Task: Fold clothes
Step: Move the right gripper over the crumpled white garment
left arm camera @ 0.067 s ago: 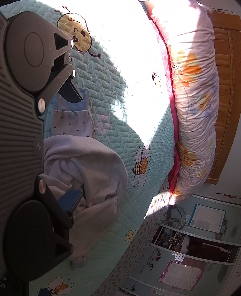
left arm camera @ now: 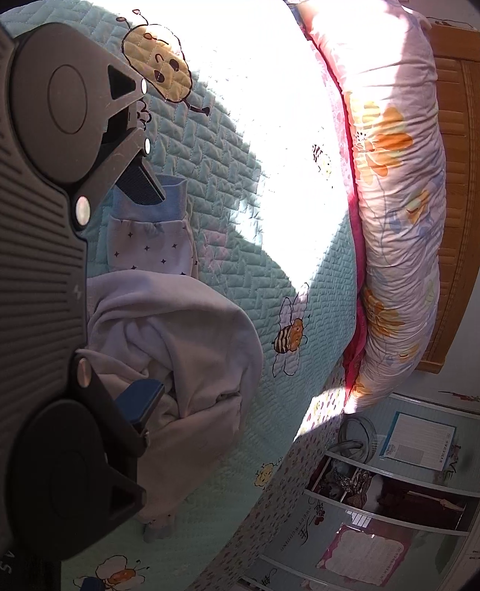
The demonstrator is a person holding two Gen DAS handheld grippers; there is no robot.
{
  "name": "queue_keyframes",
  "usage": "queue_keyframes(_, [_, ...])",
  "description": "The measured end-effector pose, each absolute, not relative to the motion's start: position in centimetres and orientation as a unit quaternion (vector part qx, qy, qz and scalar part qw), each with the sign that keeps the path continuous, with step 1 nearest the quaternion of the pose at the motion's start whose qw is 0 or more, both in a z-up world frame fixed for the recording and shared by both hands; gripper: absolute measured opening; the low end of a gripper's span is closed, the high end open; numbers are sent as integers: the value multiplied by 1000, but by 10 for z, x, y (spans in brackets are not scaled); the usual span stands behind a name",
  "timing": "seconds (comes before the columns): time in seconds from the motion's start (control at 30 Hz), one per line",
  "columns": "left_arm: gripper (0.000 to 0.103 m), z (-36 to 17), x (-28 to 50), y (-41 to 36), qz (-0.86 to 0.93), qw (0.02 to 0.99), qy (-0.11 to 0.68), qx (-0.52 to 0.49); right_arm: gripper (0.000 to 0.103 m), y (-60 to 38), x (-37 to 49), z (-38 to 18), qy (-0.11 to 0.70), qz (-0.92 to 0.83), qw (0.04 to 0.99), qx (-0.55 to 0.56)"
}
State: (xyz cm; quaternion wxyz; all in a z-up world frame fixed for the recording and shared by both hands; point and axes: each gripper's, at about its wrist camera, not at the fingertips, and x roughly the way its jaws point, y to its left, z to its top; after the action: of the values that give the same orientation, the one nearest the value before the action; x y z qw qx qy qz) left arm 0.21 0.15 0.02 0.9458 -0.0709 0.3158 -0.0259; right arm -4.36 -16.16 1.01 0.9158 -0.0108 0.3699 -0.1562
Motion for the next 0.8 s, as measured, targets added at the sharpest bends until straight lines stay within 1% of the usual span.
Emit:
queue_keyframes(0.1, [103, -15, 1, -5, -20, 948, 312, -65, 102, -161, -39, 11, 368, -156, 916, -25])
queue_keyframes(0.2, [103, -33, 31, 6, -15, 926, 366, -95, 102, -161, -35, 11, 367, -155, 916, -39])
queue_keyframes(0.37, [103, -36, 37, 13, -18, 916, 380, -124, 102, -161, -28, 12, 365, -155, 916, -61])
queue_keyframes(0.43, [103, -38, 38, 14, -21, 913, 384, -135, 102, -163, -21, 8, 380, -153, 910, -62])
queue_keyframes(0.57, [103, -42, 39, 15, -32, 906, 392, -156, 102, -169, -11, 5, 440, -136, 887, -42])
queue_keyframes(0.6, [102, -36, 35, 13, -27, 916, 374, -143, 101, -172, -9, 11, 446, -129, 886, -23])
queue_keyframes(0.63, [101, -30, 30, 10, -20, 926, 353, -129, 99, -175, -9, 24, 434, -123, 893, -1])
queue_keyframes(0.67, [101, -22, 22, 6, -11, 941, 321, -108, 98, -175, -15, 43, 394, -113, 912, 10])
queue_keyframes(0.7, [103, -7, 10, 1, 2, 960, 267, -81, 99, -176, -22, 62, 353, -104, 930, 22])
queue_keyframes(0.73, [103, 4, 1, -1, 5, 972, 227, -67, 103, -176, -28, 77, 318, -95, 943, 31])
queue_keyframes(0.77, [103, 11, -4, -3, 2, 976, 210, -64, 103, -174, -32, 72, 321, -95, 942, 25])
queue_keyframes(0.8, [103, 14, -4, -4, -1, 974, 217, -63, 103, -172, -36, 67, 325, -94, 941, 19])
